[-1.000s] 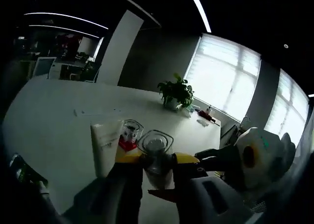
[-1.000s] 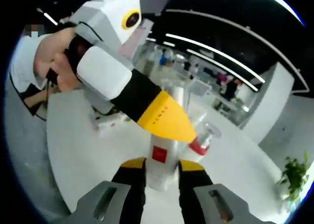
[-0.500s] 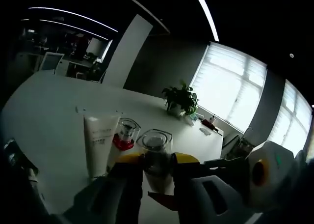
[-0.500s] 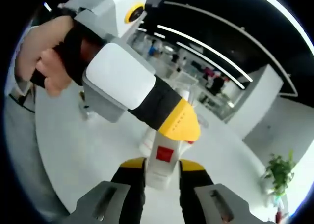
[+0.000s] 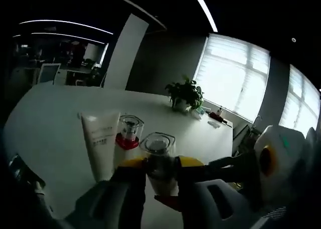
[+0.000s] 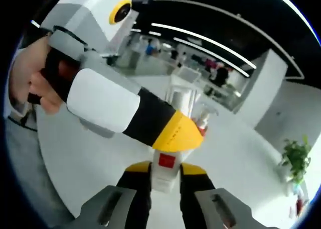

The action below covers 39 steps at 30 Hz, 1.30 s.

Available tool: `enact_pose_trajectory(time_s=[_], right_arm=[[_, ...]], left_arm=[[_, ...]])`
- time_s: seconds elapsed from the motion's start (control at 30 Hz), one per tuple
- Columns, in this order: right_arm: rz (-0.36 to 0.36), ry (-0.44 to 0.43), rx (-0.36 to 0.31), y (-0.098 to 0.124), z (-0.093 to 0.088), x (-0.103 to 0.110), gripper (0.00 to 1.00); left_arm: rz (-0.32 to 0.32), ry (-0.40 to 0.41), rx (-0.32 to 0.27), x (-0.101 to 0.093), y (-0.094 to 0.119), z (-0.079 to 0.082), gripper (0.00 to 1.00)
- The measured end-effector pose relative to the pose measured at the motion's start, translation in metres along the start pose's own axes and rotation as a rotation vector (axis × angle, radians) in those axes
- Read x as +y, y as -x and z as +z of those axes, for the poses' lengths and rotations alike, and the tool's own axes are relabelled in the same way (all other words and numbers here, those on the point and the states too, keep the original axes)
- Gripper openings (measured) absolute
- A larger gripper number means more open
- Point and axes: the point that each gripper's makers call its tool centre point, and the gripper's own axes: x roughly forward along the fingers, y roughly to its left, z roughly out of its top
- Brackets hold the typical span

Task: Arrange the skincare products in the storage area until every visible bottle or jar stands upright without overlapping.

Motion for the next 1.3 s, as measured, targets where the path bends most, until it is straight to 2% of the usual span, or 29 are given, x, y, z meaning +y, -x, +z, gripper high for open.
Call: enact_pose_trajectory(time_s=[0.27, 0.37, 0.5, 0.6, 0.77, 0.9, 1.0, 1.17, 1.3], right_arm=[[-0.002, -0.043, -0.028, -0.007, -0.004, -0.002, 0.12], [0.006, -0.101, -0.042, -0.013, -0.005, 0.002, 0.12], [-0.017, -0.108, -0.041, -0.02, -0.012, 0.002, 0.12], [-0.024, -0.091, -0.038, -0.022, -0.018, 0.003, 0.12], [-0.019, -0.111, -0.031, -0.024, -0.021, 0.002, 0.11], [-0.01, -0.156, -0.031, -0.03, -0.024, 0.007, 0.11], [-0.008, -0.15, -0.026, -0.034, -0.028, 0.009, 0.11], [-0.016, -0.129, -0.018, -0.041, -0.036, 0.01, 0.11], [-0.013, -0.129, -0.007, -0.046, -0.043, 0.013, 0.11]], left_arm=[[-0.026, -0.079, 0.016, -0.001, -0.003, -0.001, 0.18], [-0.014, -0.145, 0.033, 0.003, -0.006, -0.004, 0.18], [-0.027, -0.202, 0.045, -0.001, -0.007, -0.01, 0.19], [-0.035, -0.197, 0.047, -0.003, -0.009, -0.01, 0.23], [-0.037, -0.203, 0.052, -0.003, -0.009, -0.012, 0.22], [-0.034, -0.212, 0.05, -0.002, -0.008, -0.011, 0.24], [-0.026, -0.213, 0.056, 0.001, -0.007, -0.012, 0.24], [-0.018, -0.198, 0.023, 0.004, -0.002, -0.004, 0.24], [-0.019, -0.204, 0.045, 0.004, -0.003, -0.01, 0.25]])
